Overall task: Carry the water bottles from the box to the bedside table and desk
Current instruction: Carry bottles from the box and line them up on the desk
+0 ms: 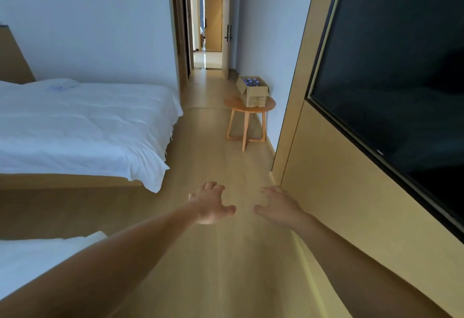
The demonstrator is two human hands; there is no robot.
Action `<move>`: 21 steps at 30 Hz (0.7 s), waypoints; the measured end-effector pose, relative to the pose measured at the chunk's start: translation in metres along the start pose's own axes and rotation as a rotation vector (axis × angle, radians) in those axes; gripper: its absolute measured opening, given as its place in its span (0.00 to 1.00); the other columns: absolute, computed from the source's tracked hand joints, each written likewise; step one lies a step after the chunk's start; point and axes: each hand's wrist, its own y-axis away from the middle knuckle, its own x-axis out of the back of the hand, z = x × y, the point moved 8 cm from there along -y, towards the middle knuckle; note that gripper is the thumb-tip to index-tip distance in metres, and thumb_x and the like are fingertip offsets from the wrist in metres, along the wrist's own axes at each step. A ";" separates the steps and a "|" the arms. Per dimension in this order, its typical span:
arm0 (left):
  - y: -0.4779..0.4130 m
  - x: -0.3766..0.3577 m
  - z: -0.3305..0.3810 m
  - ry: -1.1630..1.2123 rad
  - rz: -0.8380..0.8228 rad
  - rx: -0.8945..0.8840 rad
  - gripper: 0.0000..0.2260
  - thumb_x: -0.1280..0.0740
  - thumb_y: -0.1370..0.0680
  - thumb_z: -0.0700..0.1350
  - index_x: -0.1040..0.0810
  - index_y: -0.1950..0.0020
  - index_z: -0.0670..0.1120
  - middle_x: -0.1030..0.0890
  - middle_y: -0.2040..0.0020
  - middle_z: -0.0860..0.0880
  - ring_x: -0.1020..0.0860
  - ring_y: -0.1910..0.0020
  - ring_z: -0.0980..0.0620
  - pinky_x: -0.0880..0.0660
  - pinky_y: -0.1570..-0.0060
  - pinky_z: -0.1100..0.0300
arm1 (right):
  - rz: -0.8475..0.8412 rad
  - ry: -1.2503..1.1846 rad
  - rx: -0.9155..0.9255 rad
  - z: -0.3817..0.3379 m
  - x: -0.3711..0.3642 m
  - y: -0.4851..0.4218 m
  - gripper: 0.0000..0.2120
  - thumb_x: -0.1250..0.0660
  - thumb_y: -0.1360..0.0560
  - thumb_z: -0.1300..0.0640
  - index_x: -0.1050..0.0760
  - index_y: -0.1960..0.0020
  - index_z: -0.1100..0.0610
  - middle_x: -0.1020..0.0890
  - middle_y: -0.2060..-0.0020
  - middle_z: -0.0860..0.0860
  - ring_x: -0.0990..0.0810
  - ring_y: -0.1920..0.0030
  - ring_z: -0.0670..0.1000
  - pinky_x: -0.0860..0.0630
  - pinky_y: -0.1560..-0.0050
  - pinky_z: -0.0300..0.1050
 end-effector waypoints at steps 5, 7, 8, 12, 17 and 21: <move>-0.082 0.034 -0.006 -0.017 0.031 0.033 0.37 0.36 0.22 0.63 0.44 0.19 0.49 0.46 0.18 0.48 0.51 0.19 0.46 0.44 0.24 0.40 | 0.011 0.007 0.050 -0.011 0.036 -0.087 0.36 0.37 0.25 0.39 0.43 0.21 0.49 0.43 0.21 0.51 0.47 0.22 0.55 0.42 0.26 0.59; -0.110 0.041 -0.009 0.008 0.024 0.056 0.37 0.36 0.22 0.64 0.44 0.19 0.49 0.46 0.18 0.48 0.51 0.19 0.46 0.44 0.24 0.41 | -0.008 0.006 0.059 -0.015 0.043 -0.118 0.36 0.37 0.25 0.38 0.43 0.22 0.49 0.43 0.22 0.51 0.46 0.22 0.55 0.42 0.26 0.60; -0.124 0.043 -0.012 0.008 0.015 0.061 0.37 0.36 0.22 0.64 0.44 0.19 0.49 0.46 0.18 0.48 0.51 0.19 0.46 0.44 0.24 0.41 | -0.023 0.006 0.064 -0.017 0.045 -0.132 0.36 0.38 0.25 0.38 0.43 0.22 0.48 0.42 0.22 0.51 0.46 0.22 0.55 0.42 0.26 0.60; -0.191 0.056 -0.025 0.001 0.006 0.060 0.37 0.36 0.22 0.64 0.44 0.19 0.49 0.47 0.18 0.48 0.50 0.19 0.46 0.44 0.24 0.40 | -0.044 0.035 0.079 -0.026 0.057 -0.196 0.35 0.38 0.24 0.39 0.44 0.21 0.48 0.44 0.21 0.51 0.47 0.22 0.55 0.43 0.25 0.59; -0.291 0.080 -0.050 0.004 -0.002 0.039 0.37 0.36 0.22 0.64 0.44 0.19 0.49 0.47 0.18 0.47 0.51 0.19 0.45 0.44 0.24 0.39 | -0.043 0.072 0.083 -0.040 0.075 -0.293 0.36 0.38 0.24 0.39 0.45 0.21 0.49 0.43 0.22 0.51 0.44 0.23 0.56 0.41 0.26 0.57; -0.369 0.115 -0.066 0.003 0.007 0.015 0.37 0.36 0.22 0.63 0.43 0.19 0.49 0.46 0.18 0.47 0.50 0.19 0.45 0.43 0.24 0.39 | -0.049 0.072 0.040 -0.049 0.098 -0.367 0.35 0.38 0.22 0.41 0.43 0.21 0.53 0.43 0.22 0.54 0.44 0.23 0.57 0.41 0.28 0.49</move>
